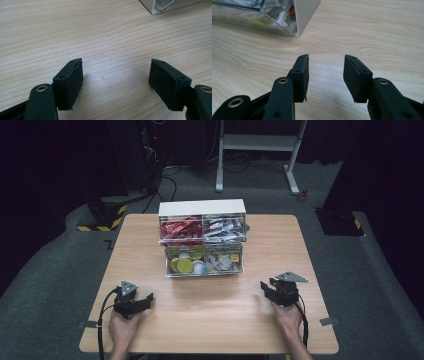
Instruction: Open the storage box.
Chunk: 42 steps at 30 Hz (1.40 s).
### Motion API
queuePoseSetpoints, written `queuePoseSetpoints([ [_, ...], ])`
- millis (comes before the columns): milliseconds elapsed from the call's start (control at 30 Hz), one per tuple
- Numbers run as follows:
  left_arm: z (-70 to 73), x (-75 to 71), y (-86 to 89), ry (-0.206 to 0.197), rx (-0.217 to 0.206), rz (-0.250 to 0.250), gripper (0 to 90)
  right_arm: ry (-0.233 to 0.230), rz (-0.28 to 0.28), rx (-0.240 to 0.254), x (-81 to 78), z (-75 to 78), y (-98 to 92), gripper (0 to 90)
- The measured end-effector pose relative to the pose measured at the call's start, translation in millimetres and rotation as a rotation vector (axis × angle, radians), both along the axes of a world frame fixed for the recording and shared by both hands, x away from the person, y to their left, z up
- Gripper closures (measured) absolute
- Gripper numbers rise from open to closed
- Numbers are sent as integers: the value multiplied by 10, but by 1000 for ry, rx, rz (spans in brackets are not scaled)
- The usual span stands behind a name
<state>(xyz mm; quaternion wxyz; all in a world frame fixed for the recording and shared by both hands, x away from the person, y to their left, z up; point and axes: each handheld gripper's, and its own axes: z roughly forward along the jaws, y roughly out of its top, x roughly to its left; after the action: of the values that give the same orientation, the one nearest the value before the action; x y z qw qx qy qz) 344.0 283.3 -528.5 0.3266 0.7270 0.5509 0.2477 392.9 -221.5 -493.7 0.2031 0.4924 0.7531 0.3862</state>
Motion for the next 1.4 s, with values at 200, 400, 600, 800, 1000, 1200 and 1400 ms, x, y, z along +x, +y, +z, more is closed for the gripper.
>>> queuePoseSetpoints([
  [200,0,0,0,0,0,0,278,-30,42,27,-1,141,55,546],
  [400,0,0,0,0,0,0,277,-54,68,42,1,251,107,534],
  [600,0,0,0,0,0,0,278,-66,74,40,35,312,145,530],
  [800,-1,0,0,-1,-1,1,278,-93,87,26,53,417,206,531],
  [1000,0,0,0,0,0,0,278,-105,104,20,82,502,274,544],
  [1200,-1,0,0,-1,0,1,278,-105,114,39,99,576,298,546],
  [1400,0,0,0,0,0,0,277,-113,129,57,96,681,325,548],
])
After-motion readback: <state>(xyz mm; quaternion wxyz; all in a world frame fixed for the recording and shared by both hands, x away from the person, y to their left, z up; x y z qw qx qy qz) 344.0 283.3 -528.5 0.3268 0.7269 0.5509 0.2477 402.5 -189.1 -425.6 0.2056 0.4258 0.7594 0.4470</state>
